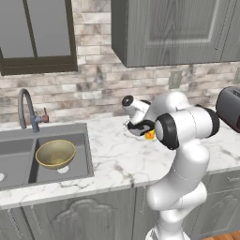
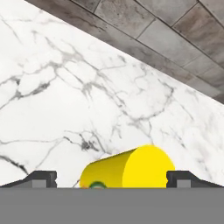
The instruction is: Place the cup in the left basin and the bowl in the right basin of the sink.
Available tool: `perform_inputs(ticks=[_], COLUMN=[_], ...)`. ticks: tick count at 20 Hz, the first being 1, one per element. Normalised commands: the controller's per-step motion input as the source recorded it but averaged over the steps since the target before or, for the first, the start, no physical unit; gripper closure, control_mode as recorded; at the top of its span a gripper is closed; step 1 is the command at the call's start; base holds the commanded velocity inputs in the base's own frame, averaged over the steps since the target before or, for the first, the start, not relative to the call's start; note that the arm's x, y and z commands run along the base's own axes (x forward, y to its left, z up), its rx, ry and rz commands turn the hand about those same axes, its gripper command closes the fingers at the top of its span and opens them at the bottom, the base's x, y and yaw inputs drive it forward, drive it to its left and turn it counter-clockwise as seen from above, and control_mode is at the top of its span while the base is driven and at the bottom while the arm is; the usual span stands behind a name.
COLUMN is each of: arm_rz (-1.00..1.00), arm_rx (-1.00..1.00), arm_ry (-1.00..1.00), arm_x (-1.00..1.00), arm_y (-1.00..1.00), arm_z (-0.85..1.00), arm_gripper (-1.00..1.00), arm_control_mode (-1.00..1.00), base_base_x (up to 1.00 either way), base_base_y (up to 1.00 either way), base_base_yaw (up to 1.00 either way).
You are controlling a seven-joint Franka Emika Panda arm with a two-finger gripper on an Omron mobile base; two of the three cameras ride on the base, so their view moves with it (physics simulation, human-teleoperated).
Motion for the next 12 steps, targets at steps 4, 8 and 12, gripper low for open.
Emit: perform_inputs(ticks=[4,8,12], arm_rz=[0.07,0.03,0.00], arm_rx=[0.07,0.05,0.01], arm_ry=[0.02,0.03,0.02], arm_x=[0.19,0.03,-0.14], arm_y=[-0.03,0.00,0.00], arm_z=[0.00,0.00,0.00], arm_gripper=[-1.00,-1.00,-1.00], arm_control_mode=[-1.00,-1.00,-1.00], base_base_x=[0.00,0.00,0.00], base_base_y=[0.00,0.00,0.00], base_base_yaw=[0.00,0.00,0.00])
